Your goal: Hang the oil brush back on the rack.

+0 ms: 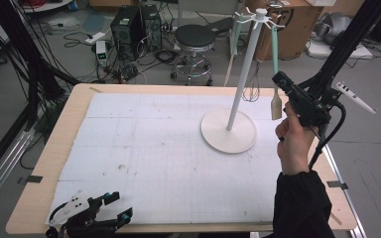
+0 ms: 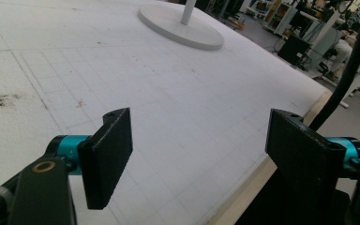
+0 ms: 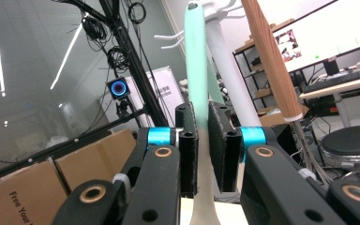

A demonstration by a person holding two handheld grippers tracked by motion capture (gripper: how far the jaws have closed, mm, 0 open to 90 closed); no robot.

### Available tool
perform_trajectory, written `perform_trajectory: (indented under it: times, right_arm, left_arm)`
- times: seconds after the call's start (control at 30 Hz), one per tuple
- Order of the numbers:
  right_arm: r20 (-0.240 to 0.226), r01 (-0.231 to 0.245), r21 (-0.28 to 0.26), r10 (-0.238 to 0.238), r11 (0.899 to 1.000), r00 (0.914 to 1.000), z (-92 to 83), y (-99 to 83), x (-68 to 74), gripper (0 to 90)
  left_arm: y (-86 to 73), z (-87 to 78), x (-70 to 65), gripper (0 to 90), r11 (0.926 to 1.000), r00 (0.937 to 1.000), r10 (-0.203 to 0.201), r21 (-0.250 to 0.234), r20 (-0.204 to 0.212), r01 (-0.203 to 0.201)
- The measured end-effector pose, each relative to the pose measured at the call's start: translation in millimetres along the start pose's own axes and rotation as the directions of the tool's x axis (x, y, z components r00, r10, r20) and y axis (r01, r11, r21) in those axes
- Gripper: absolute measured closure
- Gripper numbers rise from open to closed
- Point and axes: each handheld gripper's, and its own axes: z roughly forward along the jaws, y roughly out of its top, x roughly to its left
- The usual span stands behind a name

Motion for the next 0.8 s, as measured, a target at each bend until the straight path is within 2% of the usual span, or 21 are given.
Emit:
perform_trajectory:
  times: [0.33,0.43,0.63,0.8]
  right_arm:
    - [0.005,-0.007,0.021,0.007,1.000,1.0000,11.9,-2.9,-3.6,82.8]
    - [0.007,-0.014,0.029,0.014,0.999,0.9999,13.5,-4.2,-3.5,82.7]
    - [0.017,0.009,0.036,-0.009,0.999,0.9998,14.4,-5.1,-3.9,82.6]
    - [0.013,-0.004,0.038,0.004,0.999,0.9999,14.9,-8.1,-4.7,82.4]
  left_arm:
    - [-0.1,-1.0,-0.2,23.9,1.0000,1.0000,-0.005,-0.003,-0.001,0.005]
    - [-0.2,-1.7,0.2,23.9,1.0000,1.0000,-0.002,-0.003,-0.004,0.002]
    - [-0.4,-2.2,0.0,23.9,1.0000,1.0000,-0.003,-0.006,-0.002,0.003]
    - [0.0,-1.6,-0.4,23.9,1.0000,1.0000,-0.001,-0.005,0.000,0.001]
